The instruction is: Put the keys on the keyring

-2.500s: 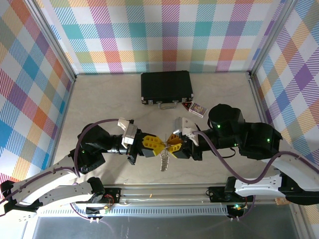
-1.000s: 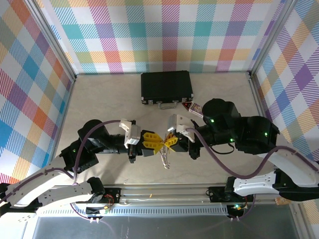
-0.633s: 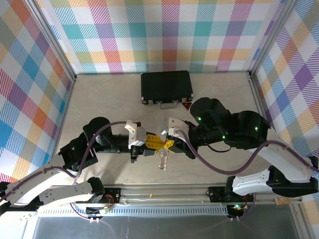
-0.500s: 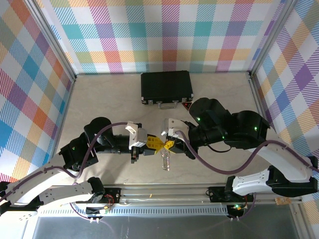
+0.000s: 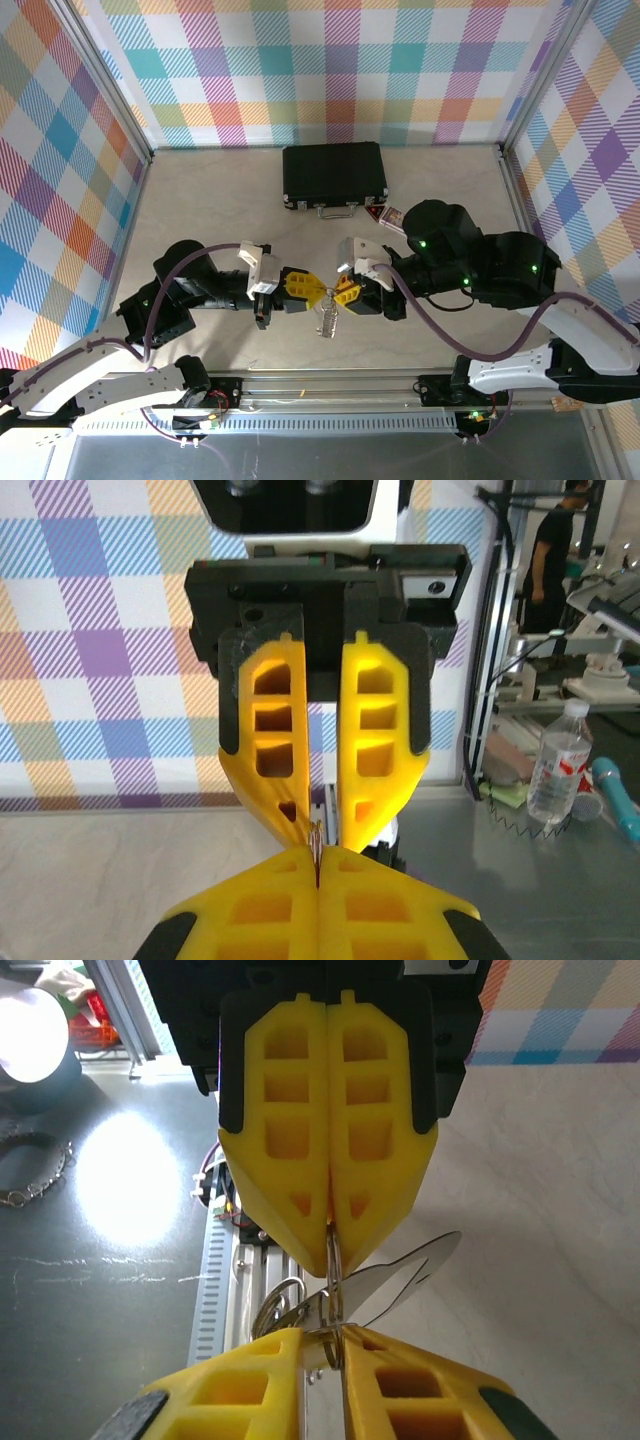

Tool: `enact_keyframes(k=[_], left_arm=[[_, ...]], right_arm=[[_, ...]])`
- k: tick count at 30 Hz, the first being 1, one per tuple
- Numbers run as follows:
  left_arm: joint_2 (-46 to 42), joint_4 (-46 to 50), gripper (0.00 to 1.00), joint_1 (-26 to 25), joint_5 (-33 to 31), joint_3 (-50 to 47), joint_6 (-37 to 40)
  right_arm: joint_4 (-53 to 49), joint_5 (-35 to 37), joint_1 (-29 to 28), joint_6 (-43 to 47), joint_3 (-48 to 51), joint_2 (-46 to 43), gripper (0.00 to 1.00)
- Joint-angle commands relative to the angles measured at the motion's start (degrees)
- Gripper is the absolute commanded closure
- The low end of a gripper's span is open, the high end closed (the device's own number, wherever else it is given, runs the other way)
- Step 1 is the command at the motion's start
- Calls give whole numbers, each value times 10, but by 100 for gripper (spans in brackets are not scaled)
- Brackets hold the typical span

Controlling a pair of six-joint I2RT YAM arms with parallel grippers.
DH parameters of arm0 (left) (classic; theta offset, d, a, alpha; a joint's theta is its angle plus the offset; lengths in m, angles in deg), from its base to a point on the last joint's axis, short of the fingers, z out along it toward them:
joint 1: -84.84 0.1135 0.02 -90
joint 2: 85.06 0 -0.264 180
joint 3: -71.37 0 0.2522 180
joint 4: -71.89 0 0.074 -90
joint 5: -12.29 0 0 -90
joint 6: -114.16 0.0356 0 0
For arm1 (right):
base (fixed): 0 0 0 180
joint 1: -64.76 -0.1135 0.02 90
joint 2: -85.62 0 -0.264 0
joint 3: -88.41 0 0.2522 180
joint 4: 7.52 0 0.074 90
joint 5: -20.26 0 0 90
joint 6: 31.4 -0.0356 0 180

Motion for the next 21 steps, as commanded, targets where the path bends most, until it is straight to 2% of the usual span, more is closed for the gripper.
enact_keyframes(k=[1,8,15,21], left_arm=[[-8,-87,100,-3,25,-11,-40],[-11,-128,100,-3,36,-29,-64],[-6,-172,100,-3,48,-43,-87],[-9,-184,100,-4,48,-47,-93]], right_arm=[[37,-20,-3,-14,12,-10,89],[42,-22,-3,-16,20,-8,98],[43,-21,-3,-16,23,-7,97],[53,-24,-3,-22,27,-21,92]])
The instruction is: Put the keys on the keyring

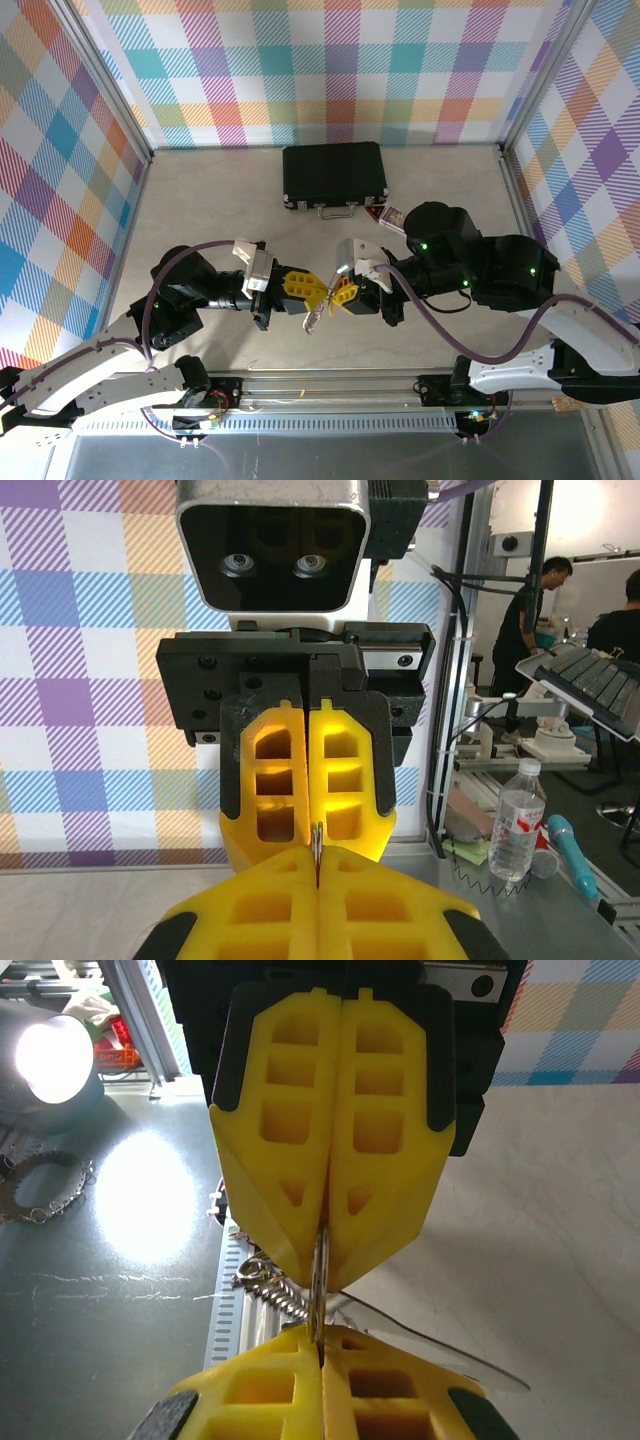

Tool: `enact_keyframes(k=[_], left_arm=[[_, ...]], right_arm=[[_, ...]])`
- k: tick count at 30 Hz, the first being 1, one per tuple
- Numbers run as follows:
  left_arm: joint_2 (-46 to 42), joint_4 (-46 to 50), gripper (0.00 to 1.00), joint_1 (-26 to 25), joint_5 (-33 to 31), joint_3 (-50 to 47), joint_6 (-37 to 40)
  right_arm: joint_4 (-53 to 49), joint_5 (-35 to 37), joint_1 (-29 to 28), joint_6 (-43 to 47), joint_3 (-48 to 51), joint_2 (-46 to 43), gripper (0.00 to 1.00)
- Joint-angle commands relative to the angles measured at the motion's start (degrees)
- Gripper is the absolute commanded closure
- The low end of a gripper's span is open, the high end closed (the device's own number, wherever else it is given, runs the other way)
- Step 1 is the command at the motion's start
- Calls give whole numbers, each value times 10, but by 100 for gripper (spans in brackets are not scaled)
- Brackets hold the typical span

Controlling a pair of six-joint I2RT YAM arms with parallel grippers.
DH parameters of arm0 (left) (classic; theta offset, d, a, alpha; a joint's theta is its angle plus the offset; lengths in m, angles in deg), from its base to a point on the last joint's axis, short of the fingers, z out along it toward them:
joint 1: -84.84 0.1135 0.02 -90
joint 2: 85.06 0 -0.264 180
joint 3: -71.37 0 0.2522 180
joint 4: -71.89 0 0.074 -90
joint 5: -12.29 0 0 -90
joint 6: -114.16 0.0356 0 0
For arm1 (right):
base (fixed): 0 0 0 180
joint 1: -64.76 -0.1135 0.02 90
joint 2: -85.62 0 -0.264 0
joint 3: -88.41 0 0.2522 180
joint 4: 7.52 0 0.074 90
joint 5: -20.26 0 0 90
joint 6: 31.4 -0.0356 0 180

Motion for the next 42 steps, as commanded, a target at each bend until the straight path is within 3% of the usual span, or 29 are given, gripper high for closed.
enact_keyframes(k=[1,4,8,11,25,33,42], left_arm=[[-7,-56,100,-3,17,-6,-13],[-7,-62,100,-4,21,-6,-19],[-8,-64,100,-3,20,-6,-21],[-11,-70,100,-3,12,-8,-23],[-11,-94,100,-3,6,-19,-37],[-16,-94,100,-4,-4,-23,-37],[-19,-81,100,-4,-26,-29,-29]], right_arm=[[24,-7,-2,-12,13,-16,92],[25,-6,-2,-16,20,-19,91],[40,-2,-2,-23,30,-30,71],[57,0,-2,-29,46,-48,65],[160,-17,-2,-71,143,-85,65],[189,-25,-2,-79,166,-87,59],[230,-19,-2,-108,194,-91,63]])
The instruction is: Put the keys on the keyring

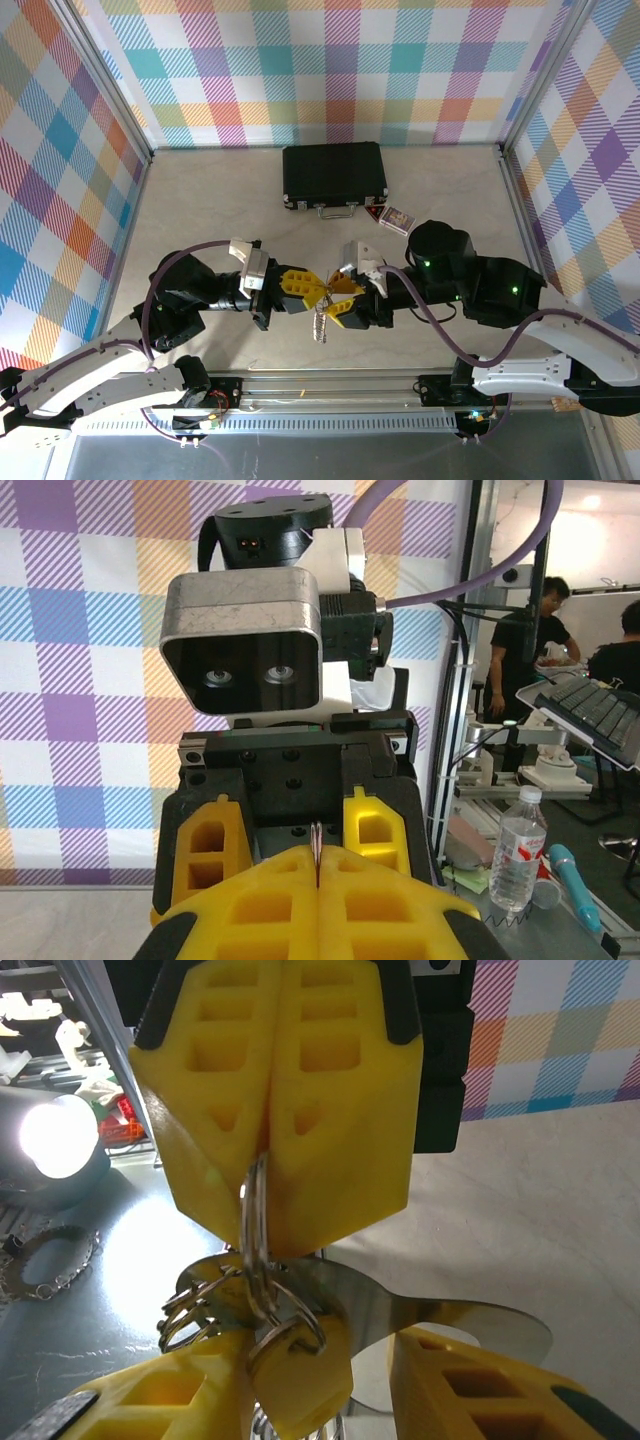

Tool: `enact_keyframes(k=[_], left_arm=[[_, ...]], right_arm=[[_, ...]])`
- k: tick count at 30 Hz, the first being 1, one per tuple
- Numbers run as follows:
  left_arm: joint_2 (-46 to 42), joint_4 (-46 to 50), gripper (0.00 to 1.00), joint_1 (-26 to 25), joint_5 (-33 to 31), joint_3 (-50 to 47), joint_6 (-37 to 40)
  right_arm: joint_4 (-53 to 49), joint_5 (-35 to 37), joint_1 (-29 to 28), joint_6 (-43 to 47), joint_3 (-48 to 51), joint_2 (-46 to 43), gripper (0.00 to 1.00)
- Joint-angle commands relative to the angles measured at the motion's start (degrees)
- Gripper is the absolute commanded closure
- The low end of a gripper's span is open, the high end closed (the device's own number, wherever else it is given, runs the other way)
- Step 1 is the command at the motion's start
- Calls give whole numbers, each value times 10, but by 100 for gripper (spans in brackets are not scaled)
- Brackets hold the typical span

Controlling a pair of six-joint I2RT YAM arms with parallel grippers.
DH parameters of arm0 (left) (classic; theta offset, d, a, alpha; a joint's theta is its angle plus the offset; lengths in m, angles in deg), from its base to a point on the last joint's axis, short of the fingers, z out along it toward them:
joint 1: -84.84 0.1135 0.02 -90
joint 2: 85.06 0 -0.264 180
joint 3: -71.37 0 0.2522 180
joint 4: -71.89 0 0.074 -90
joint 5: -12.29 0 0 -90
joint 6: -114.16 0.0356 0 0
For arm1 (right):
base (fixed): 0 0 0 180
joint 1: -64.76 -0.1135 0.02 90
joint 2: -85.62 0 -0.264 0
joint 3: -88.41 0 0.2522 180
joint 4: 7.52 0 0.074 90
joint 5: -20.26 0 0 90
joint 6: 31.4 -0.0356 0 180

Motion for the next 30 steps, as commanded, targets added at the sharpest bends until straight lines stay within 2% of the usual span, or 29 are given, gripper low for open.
enact_keyframes(k=[1,12,23,30], left_arm=[[-12,-26,100,-4,-10,-1,4],[-21,-27,100,-3,-19,-8,6],[-32,-17,100,-4,-35,-15,12],[-34,-12,100,-4,-42,-18,17]], right_arm=[[38,-7,-2,-14,8,-9,64],[33,6,-2,-14,12,-14,79],[18,19,-2,1,9,-15,99],[-2,29,-2,20,-4,-12,100]])
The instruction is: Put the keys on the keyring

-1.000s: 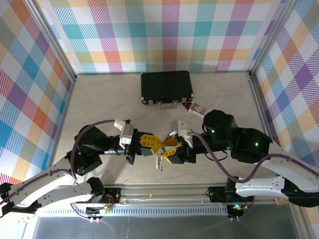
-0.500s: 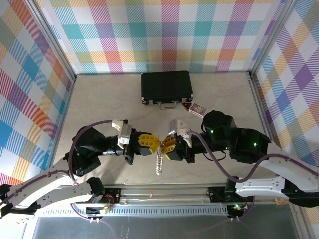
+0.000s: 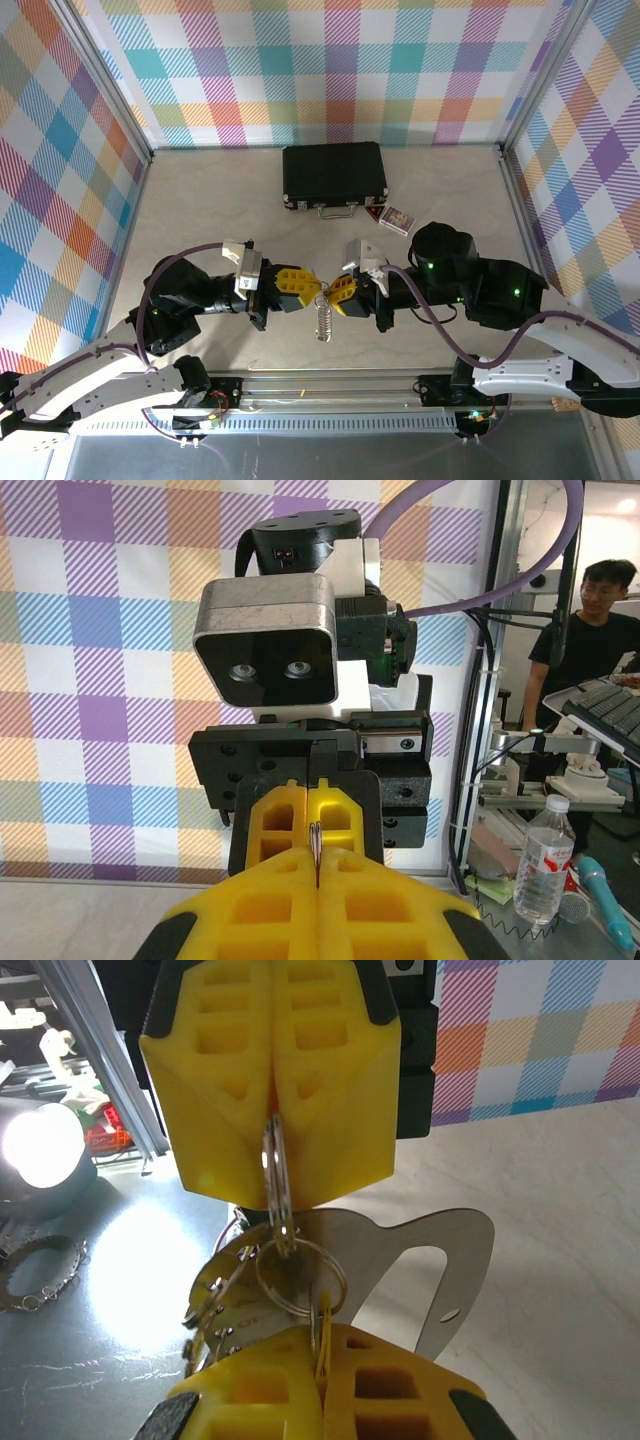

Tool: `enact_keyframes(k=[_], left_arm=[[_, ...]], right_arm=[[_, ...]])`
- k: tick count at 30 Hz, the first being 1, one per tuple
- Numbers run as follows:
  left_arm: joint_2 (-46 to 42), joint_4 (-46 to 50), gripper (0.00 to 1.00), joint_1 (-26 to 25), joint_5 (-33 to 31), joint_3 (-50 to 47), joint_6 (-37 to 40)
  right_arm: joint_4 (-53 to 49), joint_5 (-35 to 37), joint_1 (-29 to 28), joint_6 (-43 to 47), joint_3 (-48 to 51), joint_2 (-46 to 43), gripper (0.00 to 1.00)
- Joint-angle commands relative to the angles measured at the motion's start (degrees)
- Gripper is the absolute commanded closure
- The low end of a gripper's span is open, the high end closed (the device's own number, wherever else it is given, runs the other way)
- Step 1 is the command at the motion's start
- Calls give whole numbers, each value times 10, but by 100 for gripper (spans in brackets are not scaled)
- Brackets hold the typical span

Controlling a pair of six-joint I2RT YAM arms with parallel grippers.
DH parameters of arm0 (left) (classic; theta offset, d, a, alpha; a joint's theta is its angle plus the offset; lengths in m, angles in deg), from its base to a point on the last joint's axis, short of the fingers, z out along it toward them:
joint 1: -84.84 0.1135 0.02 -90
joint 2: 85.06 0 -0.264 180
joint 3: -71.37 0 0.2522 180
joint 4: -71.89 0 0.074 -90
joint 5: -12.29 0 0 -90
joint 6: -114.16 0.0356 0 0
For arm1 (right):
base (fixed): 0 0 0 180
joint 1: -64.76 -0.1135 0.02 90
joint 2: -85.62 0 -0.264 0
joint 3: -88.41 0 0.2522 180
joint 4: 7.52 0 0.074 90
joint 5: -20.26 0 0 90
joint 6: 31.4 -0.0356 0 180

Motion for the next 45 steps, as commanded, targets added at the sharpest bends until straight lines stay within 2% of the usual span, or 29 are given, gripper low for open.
enact_keyframes(k=[1,25,39,45], left_arm=[[-11,-14,100,-4,-9,-2,13],[8,84,100,-4,-40,-1,62],[8,163,100,-4,-30,5,91],[-8,176,100,-3,-58,-5,99]], right_arm=[[-11,12,-2,31,-16,-3,100],[-68,58,-3,61,-54,4,100],[-89,77,-2,64,-72,13,100],[-107,96,-2,68,-86,20,100]])
